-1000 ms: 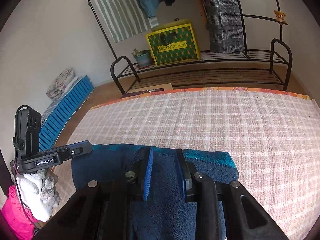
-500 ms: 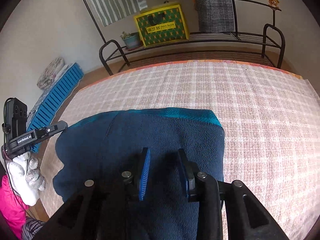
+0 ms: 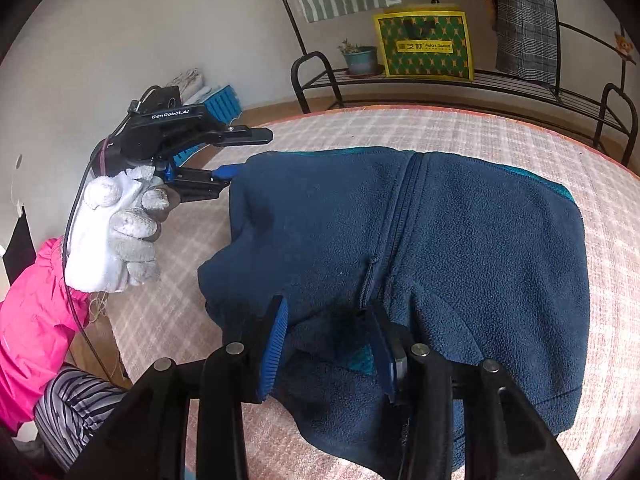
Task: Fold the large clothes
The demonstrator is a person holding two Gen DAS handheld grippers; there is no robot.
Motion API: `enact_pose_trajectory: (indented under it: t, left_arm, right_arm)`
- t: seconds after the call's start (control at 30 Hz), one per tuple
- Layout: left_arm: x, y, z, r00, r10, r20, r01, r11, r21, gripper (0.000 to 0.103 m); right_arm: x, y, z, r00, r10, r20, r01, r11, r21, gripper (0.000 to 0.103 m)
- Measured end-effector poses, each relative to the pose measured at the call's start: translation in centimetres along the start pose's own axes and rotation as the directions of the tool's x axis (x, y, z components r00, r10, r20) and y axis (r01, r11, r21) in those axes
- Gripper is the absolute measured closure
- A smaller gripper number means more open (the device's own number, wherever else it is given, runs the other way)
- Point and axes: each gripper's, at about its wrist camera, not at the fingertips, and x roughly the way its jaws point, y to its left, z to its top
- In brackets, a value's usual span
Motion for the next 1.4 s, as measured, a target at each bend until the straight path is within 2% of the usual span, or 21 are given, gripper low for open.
enact_pose_trajectory:
  t: [0.03, 0.07, 0.1, 0.2, 0.27, 0.37, 0.43, 0.53, 0.6, 0.67, 0.73, 0.8, 0.87, 0.9, 1.0, 1.13, 1.17, 1.23, 1.27, 1.3, 1.4]
  left_arm:
    - [0.4, -0.4, 0.1, 1.0, 0.007, -0.003, -0.007, 1.0, 0.017, 0.058]
    - [0.7, -0.7, 0.1, 0.999, 0.032, 0.004, -0.032, 0.999, 0.04, 0.064]
    - [0.9, -1.1, 0.1, 0.999, 0.049, 0.018, -0.05, 0.996, 0.07, 0.08]
    - [1.2, -2.8, 0.1, 0.994, 0.094, 0.051, -0.103, 0.972, 0.21, 0.083]
    - [1.6, -3.6, -0.5, 0.978, 0.191, 0.088, -0.209, 0.919, 0.333, 0.084]
    - [3.9, -2.4, -2.5, 0.927, 0.357, 0.114, -0.368, 0.81, 0.456, 0.085]
    - [4.4, -1.9, -3.5, 0.919, 0.363, 0.156, -0.392, 0.791, 0.469, 0.084]
    - [4.3, -3.3, -3.8, 0.895, 0.404, 0.19, -0.442, 0.744, 0.5, 0.082]
    - [3.2, -3.8, -3.5, 0.899, 0.392, 0.196, -0.437, 0.768, 0.467, 0.077]
    - [1.2, -4.1, -3.1, 0.912, 0.354, 0.205, -0.409, 0.81, 0.42, 0.077]
    - [-0.7, -4.2, -3.0, 0.937, 0.293, 0.192, -0.345, 0.862, 0.371, 0.075]
    - [-2.0, -3.4, -3.1, 0.963, 0.225, 0.149, -0.261, 0.915, 0.307, 0.055]
    - [-2.5, -2.1, -3.7, 0.982, 0.167, 0.087, -0.184, 0.954, 0.237, 0.051]
    - [-2.4, -1.3, -4.2, 0.987, 0.156, 0.046, -0.162, 0.965, 0.205, 0.051]
    - [-1.3, 0.6, -5.7, 0.984, 0.172, -0.048, -0.164, 0.976, 0.14, 0.051]
    - [-0.4, 1.3, -7.3, 0.982, 0.173, -0.082, -0.162, 0.979, 0.126, 0.052]
    - [-0.4, 1.2, -7.5, 0.982, 0.172, -0.081, -0.16, 0.978, 0.133, 0.055]
    - [-0.2, 0.7, -7.8, 0.982, 0.169, -0.086, -0.156, 0.978, 0.14, 0.072]
    - [-0.2, 0.5, -8.0, 0.981, 0.173, -0.086, -0.16, 0.976, 0.146, 0.081]
    - [-0.2, 0.1, -8.2, 0.979, 0.187, -0.078, -0.172, 0.972, 0.159, 0.091]
    - [-0.9, -1.2, -8.7, 0.978, 0.2, -0.053, -0.185, 0.961, 0.206, 0.094]
  right_arm:
    - [0.3, -0.1, 0.1, 1.0, 0.005, -0.009, -0.005, 1.0, -0.005, 0.06]
    - [0.5, -0.1, 0.1, 1.0, 0.008, -0.016, -0.008, 1.0, -0.007, 0.06]
    - [0.7, -0.2, 0.0, 1.0, 0.013, -0.023, -0.013, 1.0, -0.005, 0.06]
    - [1.1, -0.1, -0.7, 0.999, 0.017, -0.046, -0.019, 0.999, -0.028, 0.06]
    - [1.3, -0.2, -1.1, 0.998, 0.022, -0.054, -0.023, 0.999, -0.03, 0.06]
    - [1.5, -0.7, -1.5, 0.998, 0.03, -0.06, -0.031, 0.999, -0.015, 0.063]
    - [1.6, -1.0, -1.8, 0.997, 0.038, -0.062, -0.038, 0.999, 0.004, 0.063]
    - [1.1, -0.8, -1.6, 0.997, 0.036, -0.061, -0.035, 0.999, 0.011, 0.063]
    - [-0.5, -0.8, -1.3, 0.997, 0.07, -0.037, -0.069, 0.997, 0.024, 0.064]
    - [-2.7, -1.4, -1.2, 0.996, 0.085, 0.009, -0.086, 0.995, 0.046, 0.064]
    - [-5.0, -3.0, -1.6, 0.997, 0.048, 0.056, -0.052, 0.995, 0.084, 0.063]
    - [-7.1, -5.3, -2.3, 0.996, 0.001, 0.089, -0.015, 0.988, 0.156, 0.05]
    - [-8.5, -7.9, -3.6, 0.994, -0.031, 0.103, 0.004, 0.968, 0.253, 0.04]
    - [-8.7, -9.3, -4.3, 0.995, -0.035, 0.097, 0.005, 0.955, 0.295, 0.04]
    - [-8.6, -12.0, -6.2, 0.997, -0.042, 0.059, 0.017, 0.926, 0.376, 0.04]
    - [-7.9, -14.2, -7.2, 0.998, 0.011, 0.064, -0.038, 0.893, 0.449, 0.04]
    - [-7.8, -14.4, -7.1, 0.997, 0.022, 0.076, -0.055, 0.887, 0.459, 0.04]
    - [-7.5, -14.9, -6.7, 0.995, 0.045, 0.093, -0.084, 0.878, 0.471, 0.043]
    - [-7.3, -14.9, -6.5, 0.994, 0.05, 0.092, -0.088, 0.879, 0.469, 0.056]
    - [-7.2, -14.7, -6.3, 0.995, 0.05, 0.081, -0.082, 0.883, 0.461, 0.077]
    - [-7.0, -14.0, -5.7, 0.998, 0.022, 0.059, -0.046, 0.895, 0.443, 0.094]
